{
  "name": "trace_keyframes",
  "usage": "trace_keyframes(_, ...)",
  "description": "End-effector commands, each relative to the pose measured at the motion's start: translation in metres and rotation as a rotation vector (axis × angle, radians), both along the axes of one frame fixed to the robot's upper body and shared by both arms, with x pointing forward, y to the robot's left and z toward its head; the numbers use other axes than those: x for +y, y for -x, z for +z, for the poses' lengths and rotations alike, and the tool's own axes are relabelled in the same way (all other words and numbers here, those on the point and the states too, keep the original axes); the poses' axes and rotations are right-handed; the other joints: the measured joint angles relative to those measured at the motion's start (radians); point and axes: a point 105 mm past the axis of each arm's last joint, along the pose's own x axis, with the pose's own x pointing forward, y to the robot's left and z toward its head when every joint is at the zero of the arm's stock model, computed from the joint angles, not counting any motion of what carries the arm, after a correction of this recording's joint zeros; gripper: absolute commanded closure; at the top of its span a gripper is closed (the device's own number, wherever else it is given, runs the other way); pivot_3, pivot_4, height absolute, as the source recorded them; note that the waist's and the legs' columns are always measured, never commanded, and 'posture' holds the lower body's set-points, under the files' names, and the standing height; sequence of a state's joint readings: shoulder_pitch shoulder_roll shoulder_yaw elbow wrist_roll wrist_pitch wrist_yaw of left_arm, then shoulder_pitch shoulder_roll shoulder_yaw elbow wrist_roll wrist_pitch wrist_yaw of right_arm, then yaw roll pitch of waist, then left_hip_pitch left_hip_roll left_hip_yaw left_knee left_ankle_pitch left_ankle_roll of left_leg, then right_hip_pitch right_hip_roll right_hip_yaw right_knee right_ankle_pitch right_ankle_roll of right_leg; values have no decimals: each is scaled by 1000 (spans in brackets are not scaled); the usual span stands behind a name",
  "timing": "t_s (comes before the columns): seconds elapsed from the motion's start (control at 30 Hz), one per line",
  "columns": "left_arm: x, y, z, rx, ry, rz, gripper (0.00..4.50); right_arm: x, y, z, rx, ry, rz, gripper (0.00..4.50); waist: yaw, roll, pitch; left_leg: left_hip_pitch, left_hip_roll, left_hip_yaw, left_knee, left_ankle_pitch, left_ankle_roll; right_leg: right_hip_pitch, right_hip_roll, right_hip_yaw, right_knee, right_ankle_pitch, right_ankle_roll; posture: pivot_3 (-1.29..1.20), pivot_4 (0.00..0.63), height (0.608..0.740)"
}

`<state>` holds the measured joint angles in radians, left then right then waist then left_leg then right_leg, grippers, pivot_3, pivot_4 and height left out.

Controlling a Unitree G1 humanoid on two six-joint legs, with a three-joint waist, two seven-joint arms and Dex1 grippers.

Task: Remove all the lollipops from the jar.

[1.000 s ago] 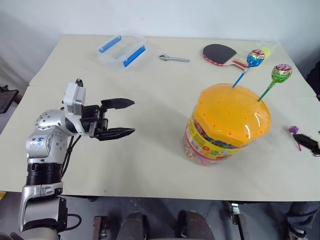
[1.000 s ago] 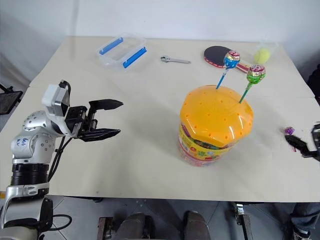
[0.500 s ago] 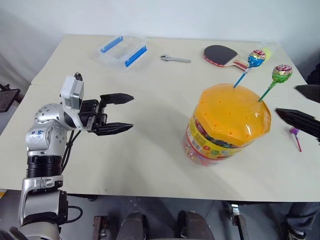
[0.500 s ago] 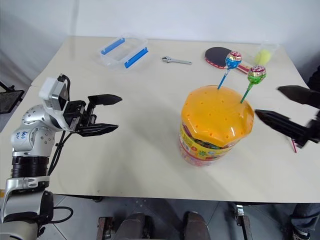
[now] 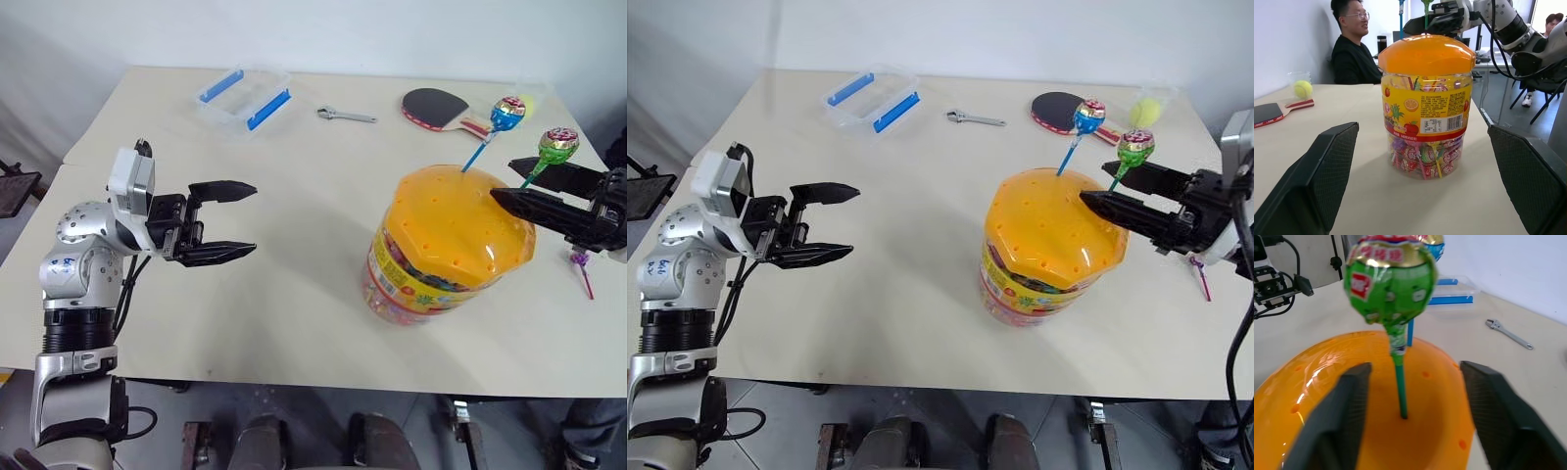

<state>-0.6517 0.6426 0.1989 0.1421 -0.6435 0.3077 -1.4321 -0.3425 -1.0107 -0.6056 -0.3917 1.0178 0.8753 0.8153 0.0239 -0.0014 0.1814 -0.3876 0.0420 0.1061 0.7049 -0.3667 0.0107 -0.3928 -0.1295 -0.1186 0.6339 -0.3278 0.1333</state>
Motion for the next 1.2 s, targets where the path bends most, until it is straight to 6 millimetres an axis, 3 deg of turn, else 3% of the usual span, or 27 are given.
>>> trace_keyframes(0.03,4,7,11,-60,13,-2,0,-2,6,18,-75,-4,0,3002,0,0,0,0,0,0,0,0,0,0,0,0,0,0,0,0,150,740)
trace_keyframes(0.17,4,8,12,-64,15,-4,0,-5,8,26,-104,-1,-9,4413,0,0,0,0,0,0,0,0,0,0,0,0,0,0,0,0,150,740)
trace_keyframes(0.23,5,8,12,-66,15,-5,0,-7,9,34,-126,-9,-20,4466,0,0,0,0,0,0,0,0,0,0,0,0,0,0,0,0,150,740)
trace_keyframes(0.33,5,9,14,-77,19,-3,0,-24,10,62,-207,-83,-107,4466,0,0,0,0,0,0,1,0,0,0,0,0,1,0,0,0,150,740)
trace_keyframes(0.47,6,10,16,-84,21,0,0,-45,11,74,-232,-114,-192,4466,1,0,0,0,0,0,0,0,0,0,0,0,2,0,0,0,150,740)
trace_keyframes(0.6,4,12,15,-87,26,4,0,-90,-6,79,-214,-171,-382,4466,-1,0,0,0,0,1,0,0,0,0,0,0,2,0,0,0,150,740)
trace_keyframes(0.67,3,13,14,-87,29,6,0,-107,-19,69,-138,-171,-465,4466,-2,0,0,0,0,1,0,0,0,-1,-1,1,2,0,0,0,150,740)
trace_keyframes(0.8,2,18,9,-78,41,14,0,-151,-70,-1,136,-24,-732,4466,-13,-1,-1,0,1,2,1,0,0,-1,0,1,2,0,0,0,150,740)
trace_keyframes(0.87,1,20,8,-76,48,21,0,-162,-90,-24,193,-3,-821,4466,-25,-1,-1,0,0,3,1,0,0,-1,-1,2,2,0,0,0,150,740)
trace_keyframes(1.0,-1,22,5,-71,57,29,0,-169,-116,-53,301,-11,-900,4466,-37,3,0,0,1,4,-2,0,0,-4,-1,2,2,0,0,0,150,740)
trace_keyframes(1.2,-2,29,2,-76,63,41,0,-154,-141,-110,452,36,-894,4466,-51,4,0,-1,1,3,-4,0,0,-5,-1,0,2,0,0,0,150,740)
